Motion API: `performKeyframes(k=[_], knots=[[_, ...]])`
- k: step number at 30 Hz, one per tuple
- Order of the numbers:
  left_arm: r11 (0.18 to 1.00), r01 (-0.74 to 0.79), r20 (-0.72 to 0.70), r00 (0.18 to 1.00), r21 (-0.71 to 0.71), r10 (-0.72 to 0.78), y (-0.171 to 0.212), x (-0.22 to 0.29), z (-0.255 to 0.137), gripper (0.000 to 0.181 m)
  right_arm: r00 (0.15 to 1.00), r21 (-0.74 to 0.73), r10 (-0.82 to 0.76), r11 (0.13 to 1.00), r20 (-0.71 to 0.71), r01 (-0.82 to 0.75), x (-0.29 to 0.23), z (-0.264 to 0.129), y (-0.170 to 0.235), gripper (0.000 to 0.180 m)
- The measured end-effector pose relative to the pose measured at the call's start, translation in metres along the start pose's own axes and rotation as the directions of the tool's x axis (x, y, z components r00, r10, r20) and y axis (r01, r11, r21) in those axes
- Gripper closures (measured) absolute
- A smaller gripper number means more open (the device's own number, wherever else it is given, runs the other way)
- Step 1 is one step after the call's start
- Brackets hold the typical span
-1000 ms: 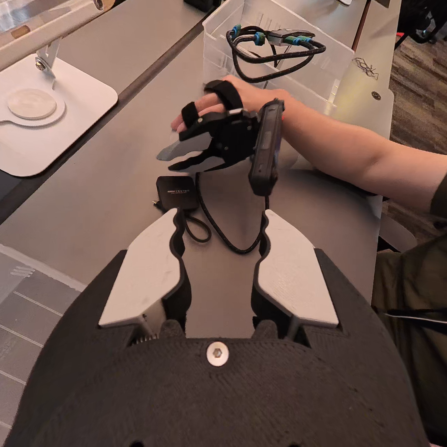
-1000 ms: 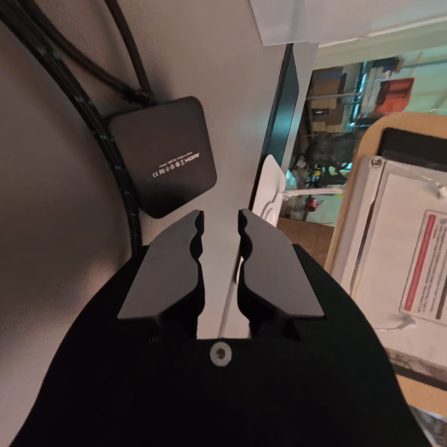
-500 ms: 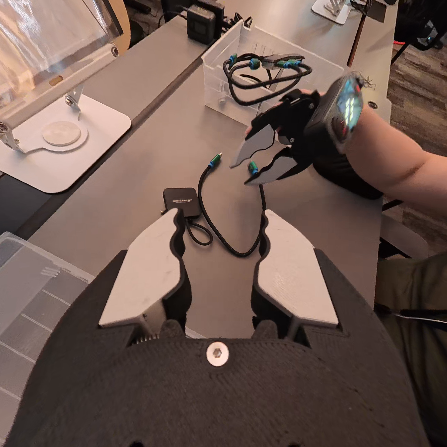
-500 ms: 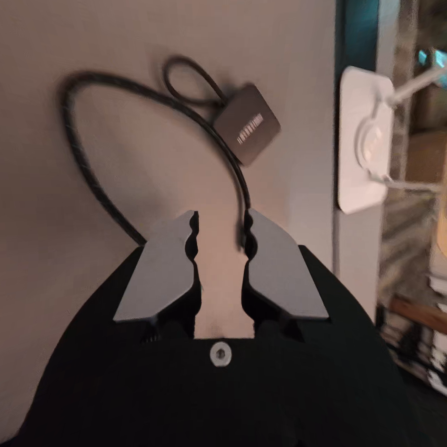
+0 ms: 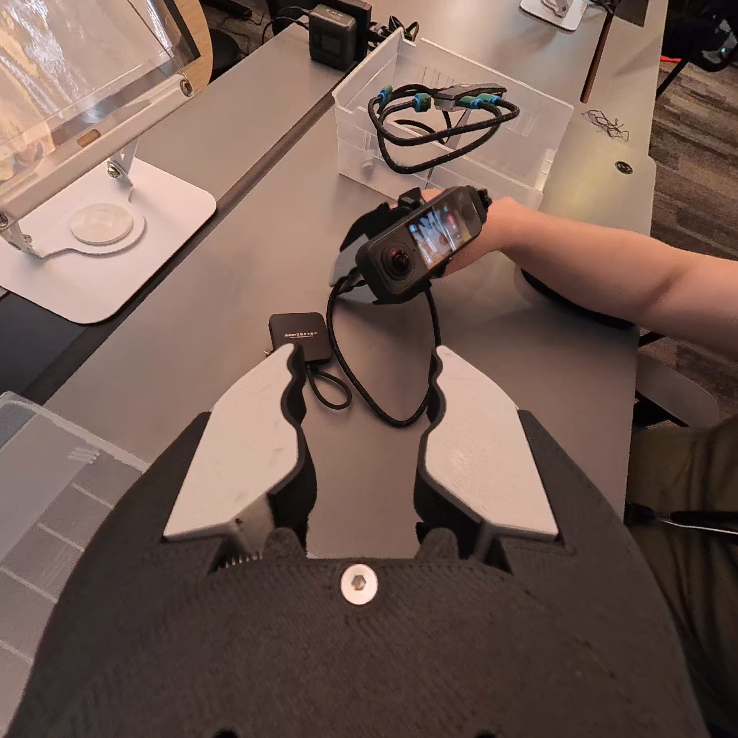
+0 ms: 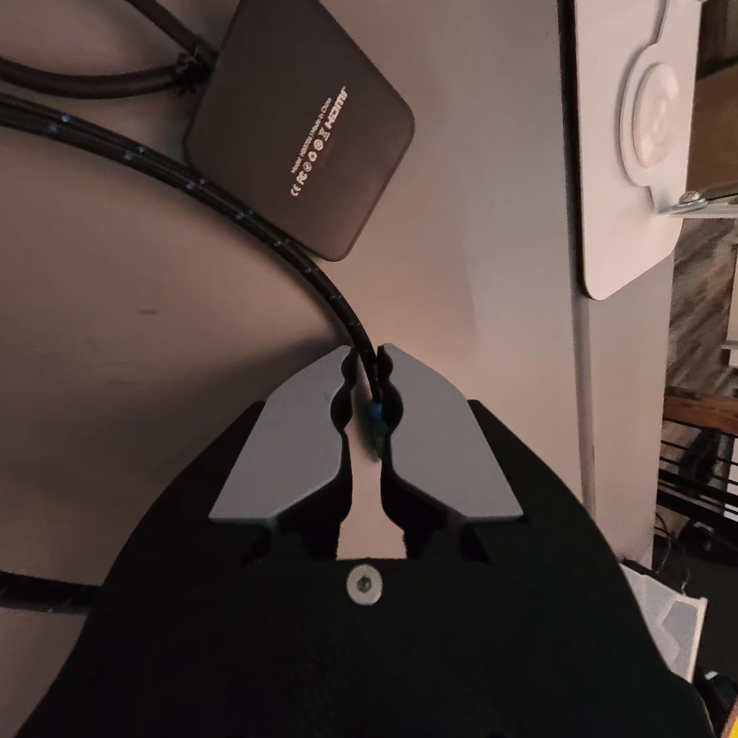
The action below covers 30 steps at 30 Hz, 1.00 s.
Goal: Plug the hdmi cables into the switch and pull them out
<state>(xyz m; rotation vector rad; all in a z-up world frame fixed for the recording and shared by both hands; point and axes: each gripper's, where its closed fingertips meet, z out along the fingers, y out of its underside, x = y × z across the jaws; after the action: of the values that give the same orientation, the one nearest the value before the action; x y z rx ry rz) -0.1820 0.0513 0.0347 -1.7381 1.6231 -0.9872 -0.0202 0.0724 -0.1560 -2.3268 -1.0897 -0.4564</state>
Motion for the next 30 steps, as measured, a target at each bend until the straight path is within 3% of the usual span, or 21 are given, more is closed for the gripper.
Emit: performKeyframes(k=[3, 7, 12, 15, 19, 24, 27, 30], knots=[[1.0, 0.005, 0.005, 1.0, -0.014, -0.005, 0.002, -0.002, 0.004, 0.122, 0.997, 0.0, -0.073, 0.997, -0.005, 0.073, -0.002, -0.002, 0.001, 0.171], [1.0, 0.002, 0.016, 1.0, -0.018, -0.002, 0.002, -0.001, 0.004, 0.122, 0.988, 0.039, -0.125, 0.992, 0.092, 0.122, -0.019, -0.011, -0.002, 0.172], [1.0, -0.027, 0.048, 0.998, 0.003, 0.027, -0.004, 0.003, -0.003, 0.122, 0.971, 0.266, -0.22, 0.934, -0.095, 0.238, -0.009, -0.049, -0.029, 0.172], [0.996, -0.052, 0.083, 0.996, 0.073, 0.046, -0.016, 0.003, -0.013, 0.122, 0.918, 0.505, -0.278, 0.77, -0.284, 0.39, -0.012, -0.103, -0.065, 0.172], [0.966, -0.098, 0.089, 0.993, 0.241, 0.078, -0.04, 0.005, -0.03, 0.119, 0.865, 0.732, -0.208, 0.465, -0.457, 0.498, -0.023, -0.187, -0.099, 0.172], [0.891, -0.209, -0.107, 0.956, 0.403, 0.273, -0.049, 0.054, -0.032, 0.117, 0.975, 0.971, -0.107, 0.119, -0.196, 0.209, -0.035, -0.274, -0.113, 0.172], [0.827, -0.22, -0.257, 0.882, 0.517, 0.396, -0.052, 0.094, -0.033, 0.11, 0.989, 0.998, -0.142, -0.051, -0.04, 0.033, -0.038, -0.312, -0.109, 0.172], [0.783, -0.162, -0.394, 0.793, 0.6, 0.465, -0.056, 0.127, -0.034, 0.113, 0.979, 0.983, -0.195, -0.158, 0.057, -0.089, -0.039, -0.338, -0.104, 0.173]])
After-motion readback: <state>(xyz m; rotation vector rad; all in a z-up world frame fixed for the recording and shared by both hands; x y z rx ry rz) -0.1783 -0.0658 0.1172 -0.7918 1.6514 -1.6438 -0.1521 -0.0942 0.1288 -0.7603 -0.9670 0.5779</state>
